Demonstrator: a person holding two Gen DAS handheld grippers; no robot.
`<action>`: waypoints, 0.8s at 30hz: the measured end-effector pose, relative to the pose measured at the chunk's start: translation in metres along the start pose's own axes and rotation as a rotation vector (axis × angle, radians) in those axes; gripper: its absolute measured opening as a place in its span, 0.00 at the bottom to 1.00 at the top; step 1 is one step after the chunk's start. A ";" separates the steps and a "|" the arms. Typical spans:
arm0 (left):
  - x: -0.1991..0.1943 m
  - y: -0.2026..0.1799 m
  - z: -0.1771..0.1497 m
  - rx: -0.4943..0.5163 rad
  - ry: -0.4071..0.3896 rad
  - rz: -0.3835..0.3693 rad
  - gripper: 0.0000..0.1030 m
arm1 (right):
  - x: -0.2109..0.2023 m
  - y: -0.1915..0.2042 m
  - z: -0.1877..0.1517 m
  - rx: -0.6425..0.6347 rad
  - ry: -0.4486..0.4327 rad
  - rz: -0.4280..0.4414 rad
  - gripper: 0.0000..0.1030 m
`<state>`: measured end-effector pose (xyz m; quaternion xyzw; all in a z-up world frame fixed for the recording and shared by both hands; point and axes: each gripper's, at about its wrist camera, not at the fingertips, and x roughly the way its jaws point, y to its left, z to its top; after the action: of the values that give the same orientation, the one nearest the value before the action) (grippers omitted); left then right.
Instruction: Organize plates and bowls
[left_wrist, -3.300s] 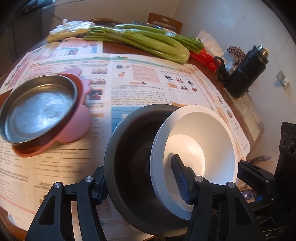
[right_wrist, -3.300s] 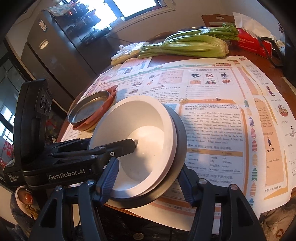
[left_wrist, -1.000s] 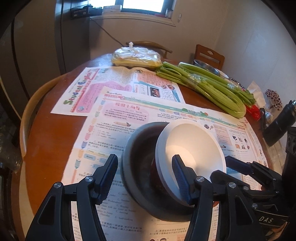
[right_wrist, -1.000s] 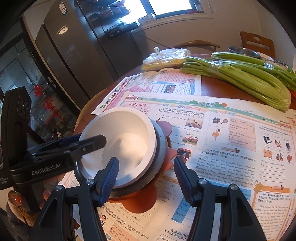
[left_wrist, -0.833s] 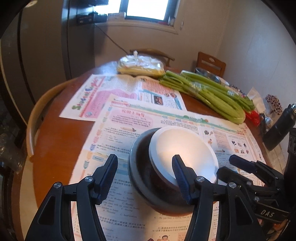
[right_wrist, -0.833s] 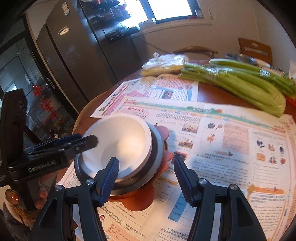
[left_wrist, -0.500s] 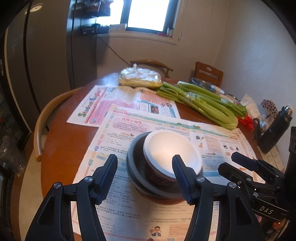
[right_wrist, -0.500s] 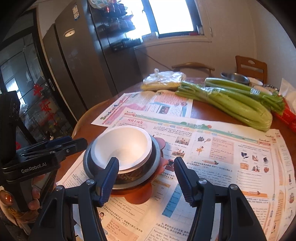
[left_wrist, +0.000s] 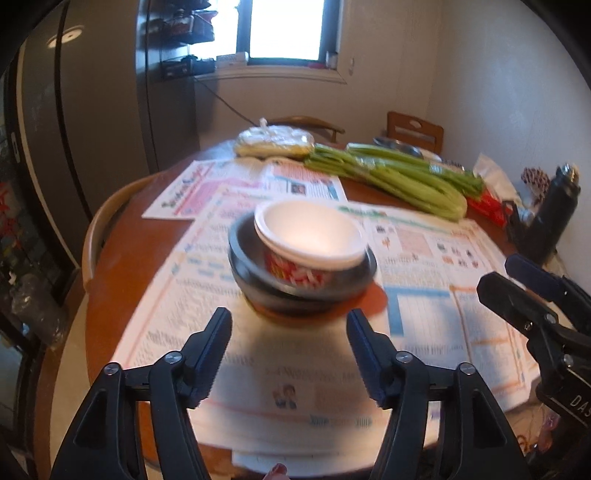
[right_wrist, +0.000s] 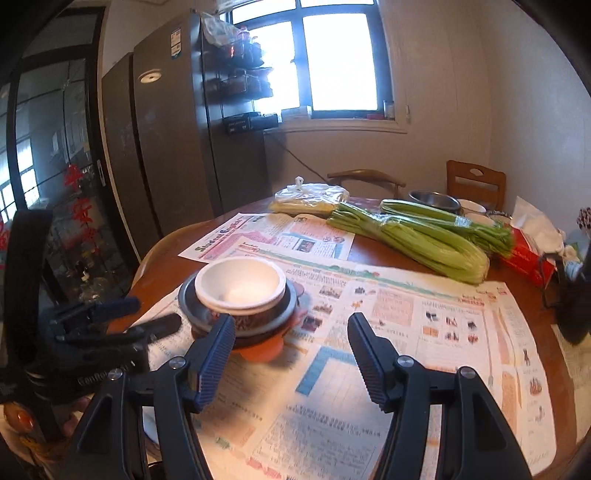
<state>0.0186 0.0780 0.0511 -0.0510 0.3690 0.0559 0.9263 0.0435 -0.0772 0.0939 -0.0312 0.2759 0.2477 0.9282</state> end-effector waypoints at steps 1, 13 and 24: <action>0.001 -0.002 -0.006 0.009 0.006 0.004 0.69 | -0.002 0.000 -0.006 0.001 0.006 0.000 0.62; 0.017 0.003 -0.037 0.004 0.045 0.007 0.69 | 0.008 -0.003 -0.065 0.056 0.129 -0.037 0.63; 0.018 0.013 -0.048 -0.008 0.074 0.002 0.69 | 0.014 0.009 -0.070 0.046 0.162 -0.032 0.64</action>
<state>-0.0028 0.0852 0.0029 -0.0566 0.4027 0.0564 0.9118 0.0145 -0.0772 0.0282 -0.0343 0.3550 0.2233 0.9071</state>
